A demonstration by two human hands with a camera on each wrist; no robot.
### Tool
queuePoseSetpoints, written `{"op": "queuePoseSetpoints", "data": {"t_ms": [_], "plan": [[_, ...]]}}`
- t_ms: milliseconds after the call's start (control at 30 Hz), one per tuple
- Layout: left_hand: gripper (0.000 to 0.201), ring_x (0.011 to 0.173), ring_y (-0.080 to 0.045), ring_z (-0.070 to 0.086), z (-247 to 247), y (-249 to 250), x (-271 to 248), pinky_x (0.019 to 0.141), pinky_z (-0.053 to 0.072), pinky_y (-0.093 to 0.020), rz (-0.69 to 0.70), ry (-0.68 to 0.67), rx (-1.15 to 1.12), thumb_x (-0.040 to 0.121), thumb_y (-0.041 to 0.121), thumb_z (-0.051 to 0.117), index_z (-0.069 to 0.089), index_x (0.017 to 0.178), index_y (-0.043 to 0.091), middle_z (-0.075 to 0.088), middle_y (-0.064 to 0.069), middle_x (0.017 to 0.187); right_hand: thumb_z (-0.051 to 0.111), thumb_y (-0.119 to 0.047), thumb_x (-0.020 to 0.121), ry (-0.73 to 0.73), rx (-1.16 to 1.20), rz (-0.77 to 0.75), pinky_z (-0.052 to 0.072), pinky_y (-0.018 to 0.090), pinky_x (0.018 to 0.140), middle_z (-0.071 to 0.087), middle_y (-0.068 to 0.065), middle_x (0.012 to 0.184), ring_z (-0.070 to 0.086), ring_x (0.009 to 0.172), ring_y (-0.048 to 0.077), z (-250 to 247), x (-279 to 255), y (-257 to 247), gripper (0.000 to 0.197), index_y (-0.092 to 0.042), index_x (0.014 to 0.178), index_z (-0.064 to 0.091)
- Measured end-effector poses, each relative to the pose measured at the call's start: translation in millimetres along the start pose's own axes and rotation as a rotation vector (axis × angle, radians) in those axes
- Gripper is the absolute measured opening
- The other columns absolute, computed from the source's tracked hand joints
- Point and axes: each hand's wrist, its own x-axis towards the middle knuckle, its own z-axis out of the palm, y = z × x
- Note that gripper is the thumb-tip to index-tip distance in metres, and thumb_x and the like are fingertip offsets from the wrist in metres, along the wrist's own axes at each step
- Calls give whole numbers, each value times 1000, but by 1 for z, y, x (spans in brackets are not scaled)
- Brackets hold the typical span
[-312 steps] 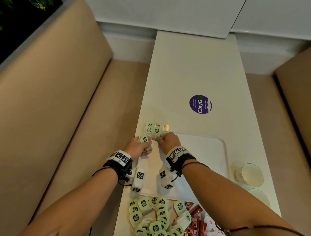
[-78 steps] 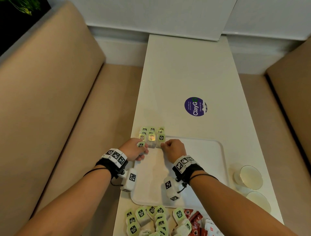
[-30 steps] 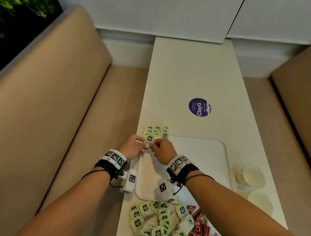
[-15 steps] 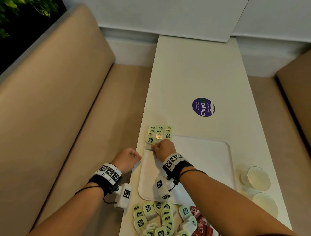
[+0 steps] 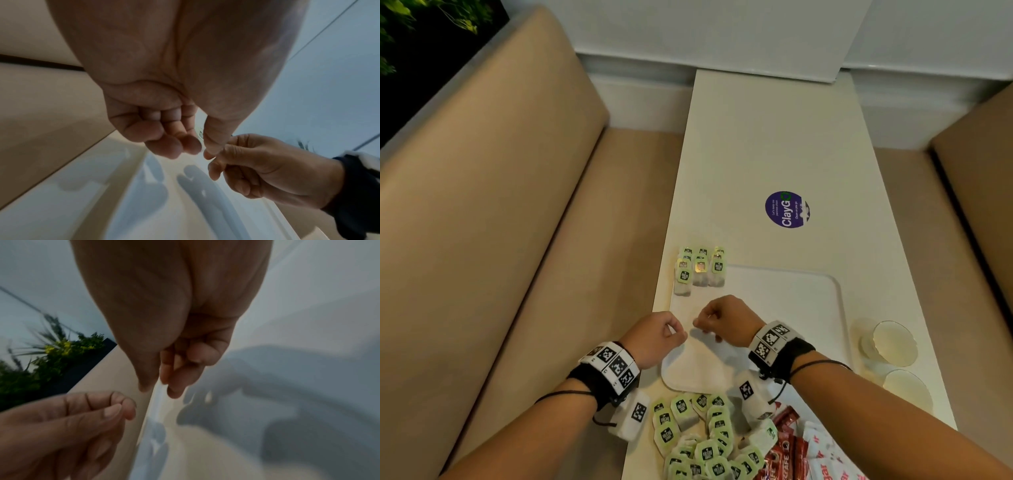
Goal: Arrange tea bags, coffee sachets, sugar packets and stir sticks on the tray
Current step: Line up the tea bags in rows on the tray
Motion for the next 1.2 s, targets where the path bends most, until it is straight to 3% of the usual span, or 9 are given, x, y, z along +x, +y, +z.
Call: {"op": "queuePoseSetpoints", "data": {"t_ms": [133, 233, 333, 500, 633, 733, 900, 1033, 1200], "plan": [[10, 63, -6, 51, 14, 5, -11, 65, 45, -22, 73, -100, 63, 90, 33, 71, 66, 95, 25, 59, 9, 73, 75, -32, 90, -48, -53, -41, 54, 20, 60, 73, 0, 82, 61, 53, 4, -2, -31, 18, 19, -15, 97, 73], [16, 71, -4, 57, 25, 9, -21, 76, 49, -24, 110, -196, 123, 87, 29, 73, 68, 101, 24, 63, 11, 77, 74, -34, 90, -66, -178, -78, 54, 22, 69, 71, -8, 85, 62, 65, 4, -4, -54, 32, 18, -20, 102, 73], [20, 79, -4, 63, 37, 13, -30, 77, 50, -20, 126, -233, 162, 86, 26, 72, 69, 105, 22, 67, 12, 82, 71, -34, 91, -59, -345, -122, 49, 23, 77, 70, -10, 92, 59, 78, 4, -5, -77, 48, 22, -23, 110, 73], [38, 90, -8, 60, 50, 16, -40, 81, 46, -19, 151, -299, 303, 88, 36, 73, 67, 120, 18, 68, 4, 109, 65, -38, 94, -142, -484, -127, 49, 26, 83, 69, -11, 104, 61, 90, 8, -5, -105, 69, 26, -29, 119, 70], [49, 109, -14, 61, 59, 19, -44, 93, 49, -25, 163, -328, 402, 86, 38, 74, 64, 128, 14, 64, 0, 123, 64, -45, 94, -165, -555, -112, 48, 29, 85, 66, -6, 110, 61, 97, 13, 0, -117, 75, 34, -30, 125, 66], [47, 109, -15, 62, 62, 25, -47, 96, 51, -30, 153, -332, 416, 83, 37, 76, 68, 123, 15, 65, 1, 120, 65, -47, 92, -165, -547, -101, 48, 28, 82, 62, -8, 106, 56, 90, 9, 3, -122, 77, 32, -31, 120, 67], [33, 98, -16, 63, 67, 35, -53, 86, 53, -28, 169, -318, 459, 83, 32, 76, 71, 111, 15, 67, 1, 107, 67, -45, 91, -174, -543, -73, 53, 31, 80, 62, -8, 100, 59, 89, 12, 6, -131, 74, 25, -26, 107, 71], [20, 79, -11, 62, 71, 36, -56, 73, 51, -23, 168, -329, 443, 82, 26, 77, 72, 98, 16, 66, 7, 86, 69, -44, 91, -203, -590, -62, 48, 29, 78, 59, -9, 98, 56, 88, 12, 8, -135, 73, 34, -24, 118, 69], [12, 82, -14, 65, 73, 34, -58, 79, 55, -26, 166, -328, 436, 84, 24, 75, 72, 94, 18, 69, 4, 87, 71, -34, 90, -212, -615, -11, 52, 30, 81, 63, -9, 96, 61, 92, 14, 8, -141, 75, 32, -22, 119, 71]]}}
